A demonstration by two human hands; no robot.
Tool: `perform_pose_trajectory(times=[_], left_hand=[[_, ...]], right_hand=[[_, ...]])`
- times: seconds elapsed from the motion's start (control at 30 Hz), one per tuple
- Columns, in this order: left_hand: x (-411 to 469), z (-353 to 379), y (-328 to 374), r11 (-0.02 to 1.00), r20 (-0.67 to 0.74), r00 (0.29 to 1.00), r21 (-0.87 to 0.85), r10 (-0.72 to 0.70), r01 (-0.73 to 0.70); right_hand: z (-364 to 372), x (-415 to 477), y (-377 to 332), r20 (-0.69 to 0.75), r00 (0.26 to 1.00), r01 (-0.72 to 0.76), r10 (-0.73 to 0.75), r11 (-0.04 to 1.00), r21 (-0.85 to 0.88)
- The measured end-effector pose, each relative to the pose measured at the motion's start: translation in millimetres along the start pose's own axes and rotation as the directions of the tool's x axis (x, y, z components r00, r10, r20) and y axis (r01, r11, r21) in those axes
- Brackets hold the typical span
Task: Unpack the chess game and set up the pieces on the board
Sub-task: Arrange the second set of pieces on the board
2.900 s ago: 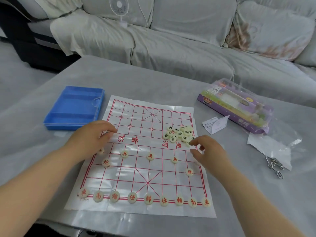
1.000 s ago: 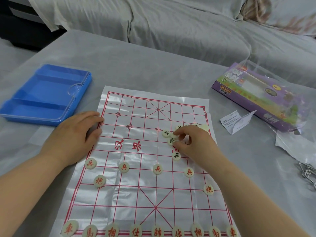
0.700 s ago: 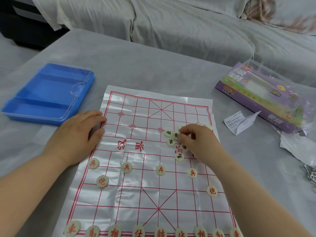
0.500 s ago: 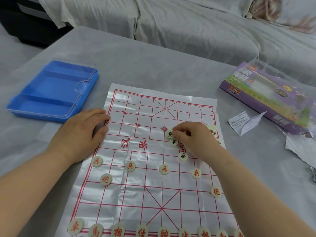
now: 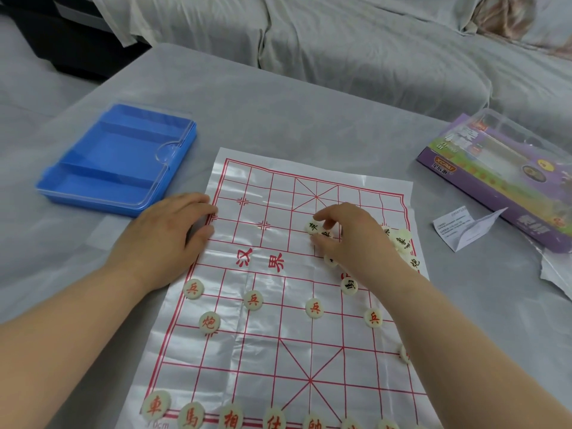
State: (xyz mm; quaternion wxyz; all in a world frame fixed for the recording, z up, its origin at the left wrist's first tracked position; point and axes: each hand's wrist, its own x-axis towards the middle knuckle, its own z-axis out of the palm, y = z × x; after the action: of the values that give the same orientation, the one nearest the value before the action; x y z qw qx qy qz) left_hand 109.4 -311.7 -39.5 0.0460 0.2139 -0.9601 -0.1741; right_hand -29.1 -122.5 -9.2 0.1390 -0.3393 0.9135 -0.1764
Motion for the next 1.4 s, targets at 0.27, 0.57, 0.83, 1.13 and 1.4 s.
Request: perform_pose_trajectory(times=[0.27, 0.57, 0.83, 1.13, 1.4], left_hand=[[1, 1, -2, 1.0, -0.011, 1.0, -0.011, 0.005, -0.005], [1, 0, -3, 1.0, -0.026, 0.999, -0.015, 0.026, -0.026], [0, 0, -2, 0.998, -0.025, 0.999, -0.053, -0.022, 0.02], [-1, -1, -3, 0.995, -0.038, 0.999, -0.096, -0.02, 0.017], [1, -1, -3, 0.995, -0.032, 0.999, -0.1, -0.024, 0.021]], right_hand=[[4, 15, -3, 0.056, 0.998, -0.031, 0.038, 0.991, -0.129], [10, 21, -46, 0.065, 0.979, 0.199, -0.195, 0.978, -0.067], [41, 41, -84, 0.104, 0.945, 0.312, -0.309, 0.95, -0.016], [50, 38, -84, 0.01, 0.986, 0.164, -0.166, 0.982, 0.089], [45, 43, -86, 0.073, 0.971, 0.226, -0.229, 0.973, 0.053]])
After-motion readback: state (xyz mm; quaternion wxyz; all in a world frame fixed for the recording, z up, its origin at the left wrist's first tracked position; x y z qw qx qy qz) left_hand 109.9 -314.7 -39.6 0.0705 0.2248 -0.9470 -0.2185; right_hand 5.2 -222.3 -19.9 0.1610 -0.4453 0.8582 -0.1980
